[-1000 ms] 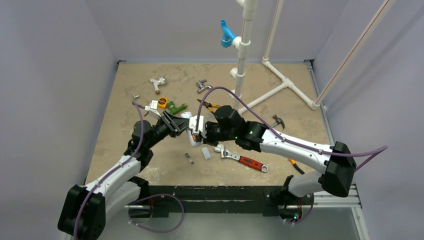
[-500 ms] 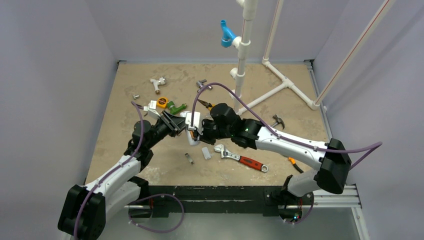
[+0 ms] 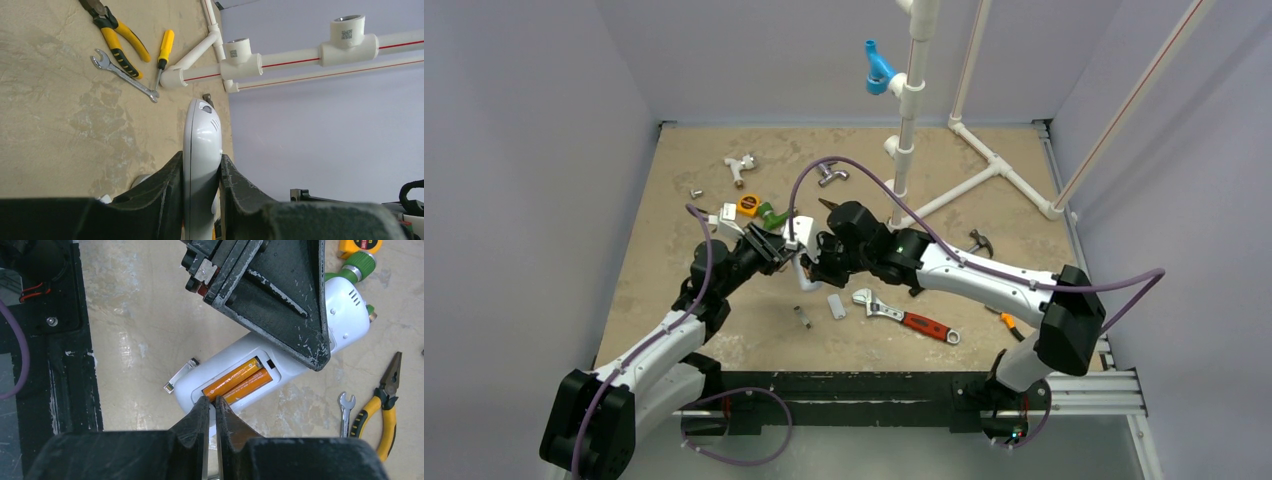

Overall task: Load the batteries into the remote control
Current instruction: Load the battery into the remote control.

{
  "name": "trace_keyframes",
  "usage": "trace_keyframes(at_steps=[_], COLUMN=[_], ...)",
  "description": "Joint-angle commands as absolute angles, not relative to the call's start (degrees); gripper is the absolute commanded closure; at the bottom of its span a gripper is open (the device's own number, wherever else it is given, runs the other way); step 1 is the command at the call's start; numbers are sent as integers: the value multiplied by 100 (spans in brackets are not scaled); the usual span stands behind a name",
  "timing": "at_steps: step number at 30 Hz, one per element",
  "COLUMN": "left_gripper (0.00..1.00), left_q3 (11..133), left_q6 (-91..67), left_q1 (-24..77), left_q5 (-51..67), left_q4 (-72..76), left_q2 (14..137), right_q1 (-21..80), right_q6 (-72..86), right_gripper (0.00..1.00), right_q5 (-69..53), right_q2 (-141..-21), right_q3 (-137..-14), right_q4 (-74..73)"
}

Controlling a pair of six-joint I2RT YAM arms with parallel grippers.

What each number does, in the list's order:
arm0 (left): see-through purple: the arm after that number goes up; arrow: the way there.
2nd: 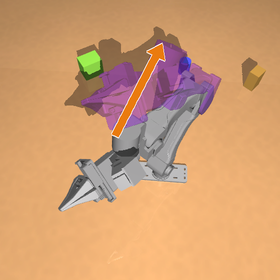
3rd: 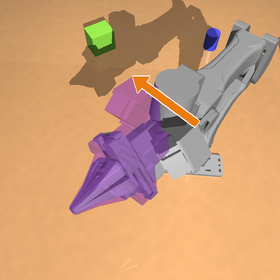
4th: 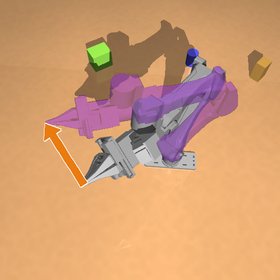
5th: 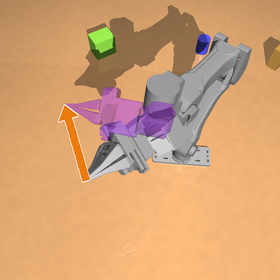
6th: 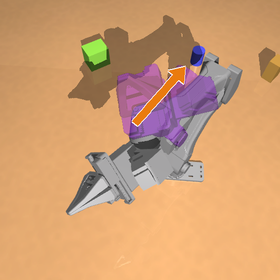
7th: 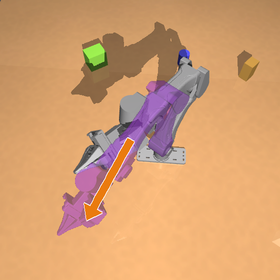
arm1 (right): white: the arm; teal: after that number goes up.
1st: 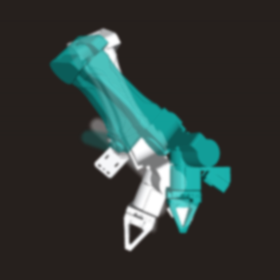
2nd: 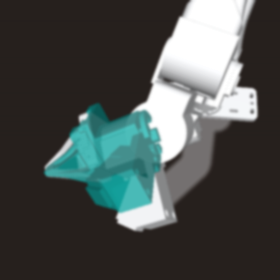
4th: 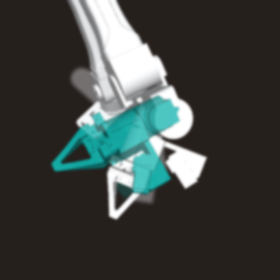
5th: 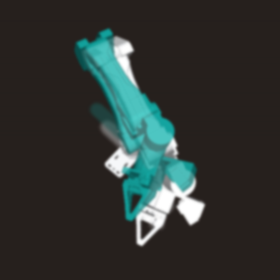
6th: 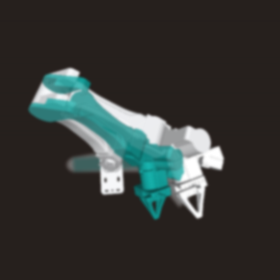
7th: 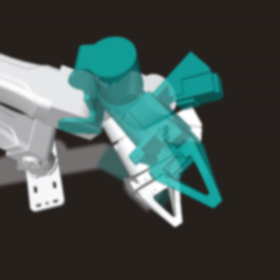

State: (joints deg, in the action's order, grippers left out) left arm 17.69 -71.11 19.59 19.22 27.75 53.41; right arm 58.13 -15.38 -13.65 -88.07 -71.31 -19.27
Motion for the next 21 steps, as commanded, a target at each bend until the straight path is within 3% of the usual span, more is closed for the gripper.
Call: trace_keyframes(at_steps=[1, 21], left_gripper=[100, 100], left_q3=[2121, 2050], left_q6=[-7347, -7248], left_q1=[2123, 2162], left_q5=[2415, 2353], left_q4=[3341, 3342], left_q2=[5230, 5153], right_q1=[5797, 5801], right_q6=[-1369, -1186], right_gripper=[96, 98], right_q5=[-1110, -1462], right_q2=[-9067, -9580], right_q3=[-7554, -8261], right_q4=[-1764, -2247])
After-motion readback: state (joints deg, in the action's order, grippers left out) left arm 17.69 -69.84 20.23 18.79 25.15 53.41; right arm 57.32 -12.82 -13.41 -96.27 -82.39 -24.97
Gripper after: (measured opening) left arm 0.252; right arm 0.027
